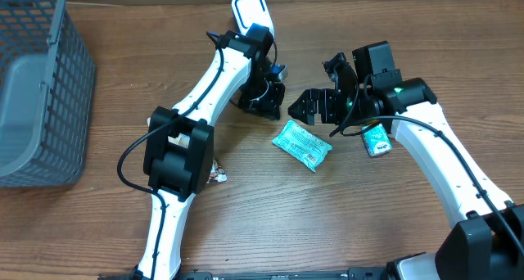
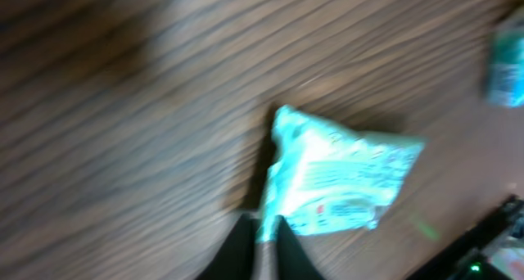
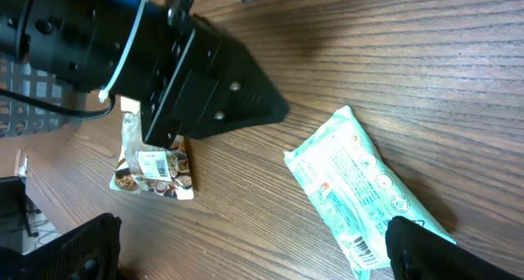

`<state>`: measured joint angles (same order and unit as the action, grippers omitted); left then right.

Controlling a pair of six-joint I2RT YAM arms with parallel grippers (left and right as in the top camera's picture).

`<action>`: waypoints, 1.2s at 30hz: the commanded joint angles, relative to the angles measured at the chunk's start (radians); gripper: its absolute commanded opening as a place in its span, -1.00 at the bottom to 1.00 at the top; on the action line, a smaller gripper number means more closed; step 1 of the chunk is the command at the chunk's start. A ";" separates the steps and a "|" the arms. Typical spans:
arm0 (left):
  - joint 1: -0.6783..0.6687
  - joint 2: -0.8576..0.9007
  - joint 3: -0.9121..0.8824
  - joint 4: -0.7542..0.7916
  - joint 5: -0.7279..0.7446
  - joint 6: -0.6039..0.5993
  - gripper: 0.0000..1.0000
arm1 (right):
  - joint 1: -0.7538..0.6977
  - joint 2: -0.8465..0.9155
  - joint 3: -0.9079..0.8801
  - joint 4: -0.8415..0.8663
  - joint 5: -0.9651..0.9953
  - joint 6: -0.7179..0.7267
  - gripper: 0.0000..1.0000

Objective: Scan the item barcode

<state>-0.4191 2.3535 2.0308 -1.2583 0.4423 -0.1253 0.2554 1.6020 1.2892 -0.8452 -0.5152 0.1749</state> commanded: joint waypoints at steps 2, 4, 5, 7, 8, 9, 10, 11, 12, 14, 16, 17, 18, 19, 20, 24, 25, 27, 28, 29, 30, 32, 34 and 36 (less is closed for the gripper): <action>-0.021 -0.006 0.000 -0.028 -0.103 -0.040 -0.92 | -0.002 -0.001 0.006 0.006 0.006 -0.008 1.00; -0.035 -0.006 -0.007 -0.029 -0.103 -0.041 -0.92 | -0.002 -0.001 0.006 0.006 0.006 -0.008 1.00; -0.040 -0.006 -0.009 -0.030 -0.103 -0.041 -0.92 | -0.002 -0.001 0.006 0.006 0.006 -0.008 1.00; -0.051 -0.005 -0.012 -0.041 -0.108 -0.057 -0.92 | -0.002 -0.001 0.006 0.006 0.006 -0.008 1.00; -0.057 -0.005 -0.015 -0.051 -0.113 -0.067 -0.92 | -0.002 -0.001 0.006 0.006 0.006 -0.008 1.00; -0.063 -0.004 -0.017 -0.066 -0.126 -0.080 -0.92 | -0.002 -0.001 0.006 0.006 0.006 -0.008 1.00; -0.067 -0.004 -0.021 -0.079 -0.154 -0.097 -0.92 | -0.002 -0.001 0.006 0.006 0.006 -0.008 1.00; -0.070 -0.004 -0.022 -0.085 -0.163 -0.101 -0.92 | -0.002 -0.001 0.006 0.006 0.006 -0.008 1.00; -0.073 -0.004 -0.027 -0.083 -0.161 -0.101 -0.92 | -0.002 -0.001 0.006 0.007 0.006 -0.008 1.00; -0.079 -0.004 -0.037 -0.089 -0.162 -0.103 -0.92 | -0.002 -0.001 0.007 0.008 -0.008 0.012 1.00; -0.081 -0.004 -0.050 -0.090 -0.162 -0.126 -0.92 | -0.011 -0.001 0.026 -0.003 -0.113 0.088 1.00; -0.081 -0.004 -0.060 -0.089 -0.162 -0.126 -0.92 | -0.016 -0.002 0.043 -0.012 -0.172 0.078 0.99; -0.081 -0.004 -0.072 -0.086 -0.162 -0.126 -0.91 | -0.018 -0.002 0.066 -0.035 -0.179 0.079 1.00; -0.082 -0.004 -0.082 -0.081 -0.162 -0.126 -0.92 | -0.018 -0.002 0.087 -0.059 -0.169 0.074 1.00; -0.082 -0.004 -0.090 -0.076 -0.162 -0.126 -0.92 | -0.018 -0.003 0.113 -0.093 -0.158 0.051 1.00; -0.091 -0.004 -0.138 0.012 -0.160 -0.126 -0.92 | -0.015 -0.015 0.211 -0.236 -0.016 0.006 1.00; -0.095 -0.004 -0.146 0.035 -0.159 -0.127 -0.92 | -0.015 -0.016 0.224 -0.258 0.016 0.006 1.00; -0.113 -0.004 -0.157 0.093 -0.152 -0.147 -0.92 | -0.016 -0.018 0.234 -0.290 0.048 0.006 1.00; -0.120 -0.004 -0.157 0.106 -0.149 -0.157 -0.92 | -0.016 -0.018 0.234 -0.296 0.051 0.006 1.00; -0.129 -0.004 -0.157 0.124 -0.133 -0.169 -0.92 | -0.016 -0.018 0.234 -0.304 0.051 0.006 1.00; -0.140 -0.004 -0.157 0.147 -0.105 -0.171 -0.92 | -0.016 -0.018 0.233 -0.308 0.051 0.006 1.00; -0.163 -0.004 -0.157 0.195 -0.043 -0.171 -0.92 | -0.016 -0.018 0.233 -0.313 0.051 0.006 1.00; -0.194 -0.004 -0.157 0.253 0.008 -0.171 -0.92 | -0.016 -0.018 0.233 -0.312 0.051 0.006 1.00; -0.229 -0.004 -0.157 0.298 0.010 -0.171 -0.91 | -0.016 -0.018 0.234 -0.313 0.051 0.006 1.00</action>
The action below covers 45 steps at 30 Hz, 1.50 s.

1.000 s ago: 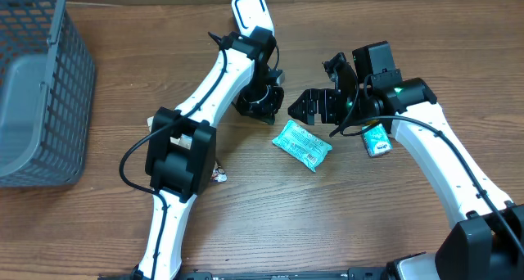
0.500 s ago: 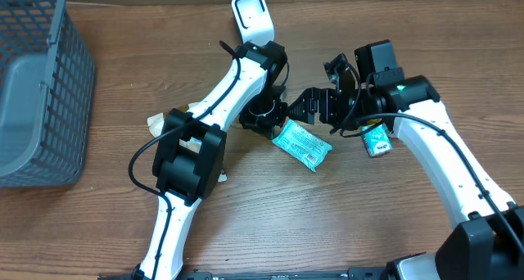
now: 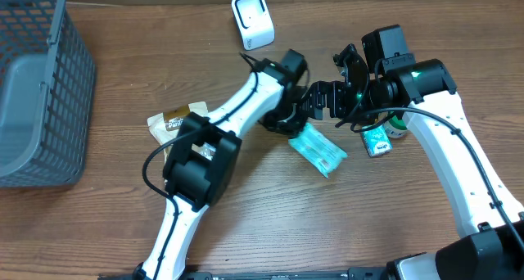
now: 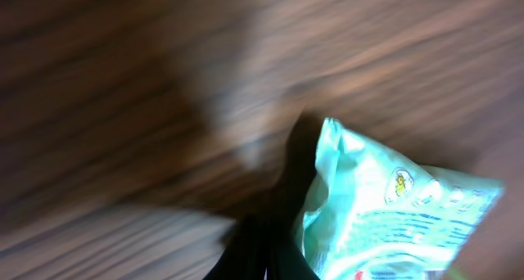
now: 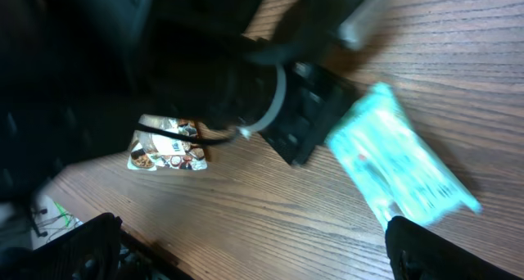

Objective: Scan the item barcode

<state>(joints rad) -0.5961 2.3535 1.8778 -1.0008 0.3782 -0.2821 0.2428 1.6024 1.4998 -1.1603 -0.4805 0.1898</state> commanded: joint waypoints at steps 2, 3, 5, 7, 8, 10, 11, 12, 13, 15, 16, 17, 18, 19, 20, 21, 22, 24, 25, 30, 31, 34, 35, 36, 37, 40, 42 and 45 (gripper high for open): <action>-0.070 -0.004 -0.003 0.065 0.036 -0.016 -0.92 | -0.003 -0.019 0.023 0.001 0.017 -0.009 1.00; -0.070 -0.004 -0.002 0.069 0.032 -0.018 -0.92 | -0.003 -0.019 0.023 0.001 0.017 -0.009 1.00; -0.056 -0.005 0.014 0.066 0.021 -0.018 -0.92 | -0.003 -0.019 0.023 0.002 0.017 -0.009 1.00; -0.025 -0.007 0.053 0.028 -0.014 -0.018 -0.92 | -0.003 -0.019 0.023 0.003 0.017 -0.013 1.00; -0.009 -0.009 0.073 0.006 -0.022 -0.018 -0.92 | -0.003 -0.019 0.023 0.006 0.017 -0.016 1.00; 0.052 -0.009 0.153 -0.075 -0.023 -0.016 -0.92 | -0.003 -0.018 0.023 0.021 0.017 -0.016 1.00; 0.074 -0.009 0.184 -0.106 -0.022 -0.009 -0.91 | -0.003 -0.018 0.023 0.029 0.017 -0.016 1.00; 0.106 -0.010 0.230 -0.150 -0.022 0.000 -0.92 | -0.003 -0.018 0.023 0.032 0.017 -0.016 1.00; 0.139 -0.011 0.282 -0.203 -0.022 0.025 -0.92 | -0.003 -0.018 0.023 0.032 0.017 -0.016 1.00; 0.187 -0.011 0.357 -0.286 -0.023 0.070 -0.92 | -0.003 -0.018 0.023 0.034 0.017 -0.015 1.00; 0.211 -0.011 0.386 -0.327 -0.026 0.083 -0.92 | -0.003 -0.018 0.023 0.060 0.016 0.008 1.00; 0.240 -0.011 0.412 -0.377 -0.051 0.084 -0.91 | -0.003 -0.018 0.023 0.071 0.016 0.035 1.00; 0.278 -0.011 0.423 -0.428 -0.093 0.084 -0.92 | 0.003 -0.018 0.023 0.071 0.012 0.069 1.00; 0.301 -0.011 0.423 -0.455 -0.105 0.084 -0.91 | 0.012 -0.018 0.019 0.074 0.006 0.077 1.00; 0.317 -0.011 0.422 -0.473 -0.106 0.090 -0.91 | 0.023 -0.018 0.016 0.078 0.005 0.077 1.00; 0.330 -0.011 0.421 -0.491 -0.114 0.100 -0.92 | 0.044 -0.018 0.008 0.089 0.005 0.077 0.99; 0.345 -0.011 0.421 -0.511 -0.137 0.103 -0.92 | 0.068 -0.018 -0.001 0.103 0.005 0.077 0.99; 0.370 -0.011 0.422 -0.539 -0.210 0.099 -0.91 | 0.128 -0.014 -0.018 0.138 0.015 0.081 1.00; 0.383 -0.011 0.422 -0.548 -0.249 0.087 -0.91 | 0.157 -0.009 -0.023 0.154 0.036 0.102 1.00; 0.443 -0.041 0.422 -0.600 -0.312 0.041 -0.91 | 0.282 0.053 -0.026 0.203 0.174 0.208 1.00; 0.454 -0.055 0.422 -0.599 -0.312 0.035 -0.91 | 0.309 0.074 -0.026 0.226 0.174 0.207 1.00; 0.484 -0.138 0.422 -0.616 -0.381 -0.010 -0.91 | 0.376 0.140 -0.026 0.297 0.174 0.207 1.00; 0.488 -0.167 0.422 -0.629 -0.422 -0.036 -0.91 | 0.393 0.159 -0.026 0.317 0.174 0.207 1.00; 0.492 -0.203 0.421 -0.644 -0.467 -0.068 -0.91 | 0.410 0.182 -0.026 0.341 0.175 0.207 1.00; 0.495 -0.220 0.421 -0.651 -0.487 -0.083 -0.91 | 0.415 0.192 -0.026 0.350 0.175 0.207 1.00; 0.500 -0.341 0.421 -0.679 -0.563 -0.134 -0.91 | 0.439 0.245 -0.026 0.412 0.182 0.207 1.00; 0.500 -0.423 0.410 -0.676 -0.570 -0.158 -0.91 | 0.443 0.268 -0.026 0.443 0.182 0.207 1.00; 0.500 -0.523 0.355 -0.650 -0.573 -0.188 -0.91 | 0.443 0.280 -0.026 0.476 0.193 0.207 1.00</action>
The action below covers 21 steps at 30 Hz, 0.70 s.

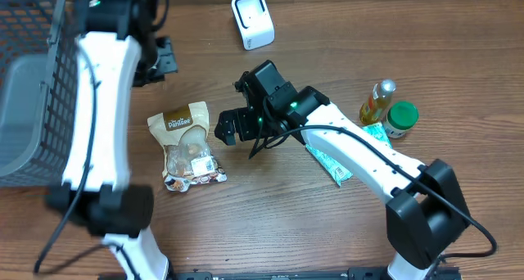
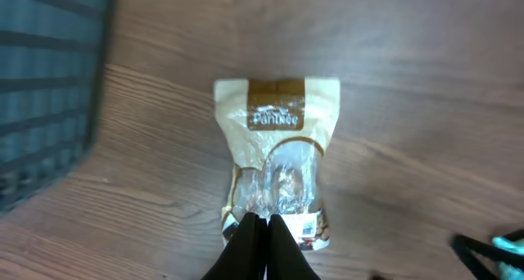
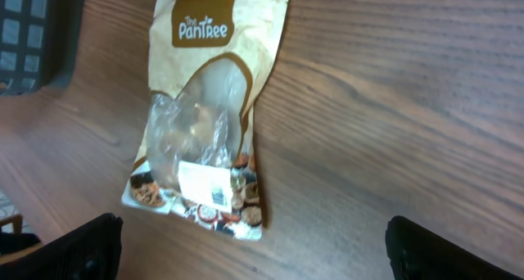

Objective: Scan the item barcode

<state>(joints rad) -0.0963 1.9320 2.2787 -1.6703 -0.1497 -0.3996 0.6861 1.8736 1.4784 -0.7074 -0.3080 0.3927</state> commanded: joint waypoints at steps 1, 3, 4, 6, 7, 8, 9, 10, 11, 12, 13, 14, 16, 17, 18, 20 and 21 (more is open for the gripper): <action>0.001 -0.135 -0.083 0.037 -0.045 -0.079 -0.91 | 0.000 0.008 -0.005 0.037 0.024 0.004 1.00; 0.001 -0.222 -0.235 0.108 -0.045 -0.104 -0.91 | 0.000 0.009 -0.005 0.061 0.024 0.004 1.00; 0.001 -0.267 -0.335 0.154 -0.045 -0.119 -0.92 | 0.000 0.009 -0.005 0.068 0.024 0.004 1.00; 0.001 -0.342 -0.542 0.254 -0.044 -0.132 -0.91 | 0.000 0.012 -0.005 0.070 0.034 0.004 1.00; 0.001 -0.362 -0.618 0.290 -0.044 -0.132 -0.91 | 0.000 0.015 -0.005 0.072 0.039 0.004 1.00; 0.001 -0.377 -0.686 0.322 -0.043 -0.133 -0.91 | 0.000 0.020 -0.005 0.076 0.039 0.004 1.00; 0.001 -0.385 -0.755 0.356 -0.041 -0.133 -0.91 | 0.000 0.024 -0.005 0.079 0.039 0.005 1.00; 0.002 -0.384 -0.857 0.406 -0.041 -0.132 -0.91 | 0.000 0.039 -0.005 0.091 0.038 0.005 1.00; 0.003 -0.382 -0.892 0.426 -0.040 -0.133 -0.92 | 0.000 0.047 -0.005 0.095 0.037 0.005 1.00; 0.010 -0.382 -0.951 0.467 -0.040 -0.133 -0.91 | 0.000 0.057 -0.005 0.100 0.037 0.005 1.00; 0.015 -0.382 -0.988 0.494 -0.040 -0.133 -0.92 | 0.000 0.069 -0.005 0.104 0.038 0.005 1.00; 0.028 -0.382 -1.032 0.531 -0.035 -0.132 -0.92 | 0.000 0.081 -0.005 0.107 0.038 0.005 1.00; 0.055 -0.382 -1.081 0.578 -0.026 -0.132 -0.91 | 0.000 0.095 -0.005 0.117 0.038 0.005 1.00; 0.067 -0.382 -1.094 0.590 -0.020 -0.130 -0.92 | 0.000 0.101 -0.005 0.124 0.038 0.005 1.00; 0.081 -0.381 -1.109 0.605 -0.008 -0.121 -0.91 | 0.000 0.104 -0.005 0.127 0.038 0.005 1.00; 0.124 -0.381 -1.144 0.646 0.041 -0.077 -0.92 | 0.000 0.116 -0.005 0.140 0.038 0.005 1.00; 0.152 -0.377 -1.160 0.673 0.082 -0.032 -0.91 | 0.000 0.127 -0.005 0.148 0.038 0.005 1.00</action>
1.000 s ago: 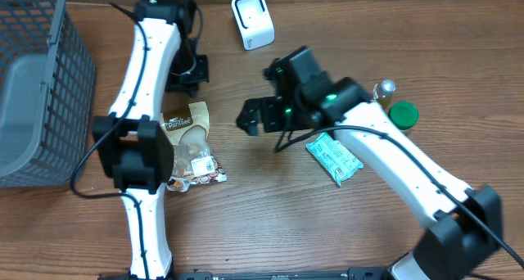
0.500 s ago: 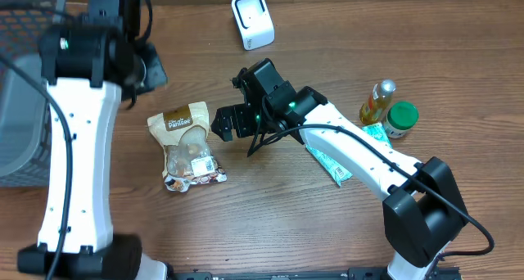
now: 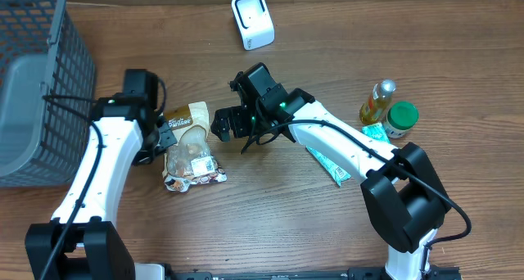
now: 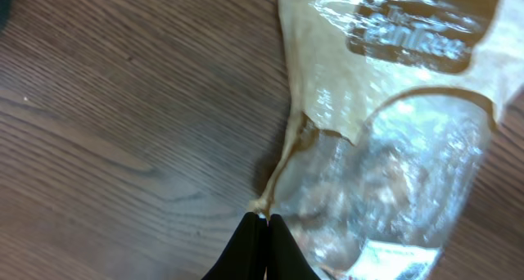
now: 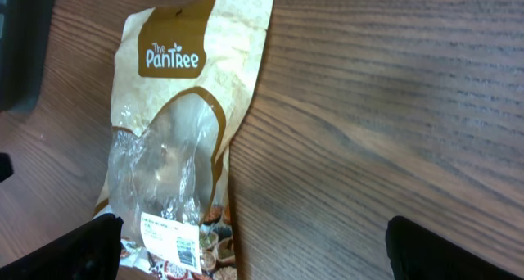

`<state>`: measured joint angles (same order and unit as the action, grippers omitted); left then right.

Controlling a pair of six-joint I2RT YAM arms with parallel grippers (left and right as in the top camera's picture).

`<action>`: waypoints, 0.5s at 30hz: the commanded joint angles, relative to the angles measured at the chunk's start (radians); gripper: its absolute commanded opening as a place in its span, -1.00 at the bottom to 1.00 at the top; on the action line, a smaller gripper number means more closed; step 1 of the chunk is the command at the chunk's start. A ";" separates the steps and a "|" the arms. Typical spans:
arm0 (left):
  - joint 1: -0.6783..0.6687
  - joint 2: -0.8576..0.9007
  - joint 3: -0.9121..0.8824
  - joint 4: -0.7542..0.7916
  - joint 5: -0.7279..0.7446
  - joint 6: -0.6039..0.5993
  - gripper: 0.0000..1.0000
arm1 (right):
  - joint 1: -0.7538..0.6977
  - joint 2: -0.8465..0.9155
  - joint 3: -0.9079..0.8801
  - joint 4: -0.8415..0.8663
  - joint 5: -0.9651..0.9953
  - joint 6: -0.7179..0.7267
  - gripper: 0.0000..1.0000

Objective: Scan the item barcode

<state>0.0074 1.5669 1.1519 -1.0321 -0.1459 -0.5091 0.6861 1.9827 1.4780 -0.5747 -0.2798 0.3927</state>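
The brown Pantree snack bag (image 3: 190, 142) lies flat on the table, label side up, its white barcode sticker (image 5: 169, 234) near the lower end. My left gripper (image 3: 152, 146) is down at the bag's left edge. In the left wrist view its fingertips (image 4: 260, 224) are shut, pinching the crinkled edge of the bag (image 4: 385, 124). My right gripper (image 3: 225, 124) hovers wide open just right of the bag's top, nothing between its fingers (image 5: 413, 247). The white scanner (image 3: 252, 20) stands at the back centre.
A grey basket (image 3: 37, 92) fills the far left. A teal packet (image 3: 329, 164) lies under the right arm. A small yellow bottle (image 3: 377, 102) and a green-lidded jar (image 3: 402, 116) stand at the right.
My left gripper was shut and high at the back left beside the basket; now it is low at the snack bag's left edge, pinching it. The right gripper has barely shifted.
First my left gripper was shut at the teal packet's edge in the middle, the right gripper open beside it. Then the packet was near the right arm. Later it lay at the right, the left arm was by the basket, the right gripper over the snack bag.
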 commanded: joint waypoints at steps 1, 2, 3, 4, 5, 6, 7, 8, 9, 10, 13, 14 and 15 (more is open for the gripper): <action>0.076 0.002 -0.047 0.068 0.135 0.144 -0.91 | 0.000 0.025 -0.005 0.019 0.010 0.005 1.00; 0.093 0.024 -0.053 0.086 0.169 0.187 -0.92 | 0.000 0.026 -0.005 0.022 0.010 0.005 1.00; 0.097 0.043 -0.053 0.090 0.169 0.200 -0.92 | 0.000 0.026 -0.005 0.026 0.010 0.005 1.00; 0.098 0.076 -0.053 0.099 0.165 0.200 -0.91 | 0.000 0.026 -0.005 0.032 0.011 0.004 1.00; 0.097 0.112 -0.053 0.115 0.167 0.215 -0.92 | 0.000 0.026 -0.005 0.035 0.011 0.004 1.00; 0.094 0.145 -0.053 0.137 0.176 0.230 -0.92 | 0.000 0.026 -0.005 0.035 0.011 0.004 1.00; 0.088 0.187 -0.053 0.171 0.199 0.256 -0.92 | 0.000 0.026 -0.005 0.034 0.011 0.004 1.00; 0.083 0.212 -0.053 0.194 0.230 0.278 -0.91 | 0.000 0.026 -0.005 0.031 0.011 0.004 1.00; 0.076 0.243 -0.053 0.220 0.288 0.305 -0.92 | 0.000 0.026 -0.005 0.023 0.018 0.004 0.99; 0.069 0.260 -0.053 0.229 0.326 0.311 -0.92 | 0.000 0.026 -0.005 0.019 0.021 0.004 0.96; 0.041 0.274 -0.053 0.257 0.396 0.336 -0.91 | 0.000 0.026 -0.005 0.009 0.034 0.004 0.93; 0.023 0.274 -0.052 0.274 0.420 0.354 -0.91 | 0.000 0.026 -0.005 0.004 0.047 0.004 0.93; 0.004 0.274 -0.048 0.283 0.433 0.357 -0.92 | -0.001 0.026 -0.005 0.000 0.054 0.004 0.93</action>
<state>0.0601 1.8263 1.1053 -0.7742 0.1696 -0.2192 0.6861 2.0022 1.4780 -0.5705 -0.2619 0.3927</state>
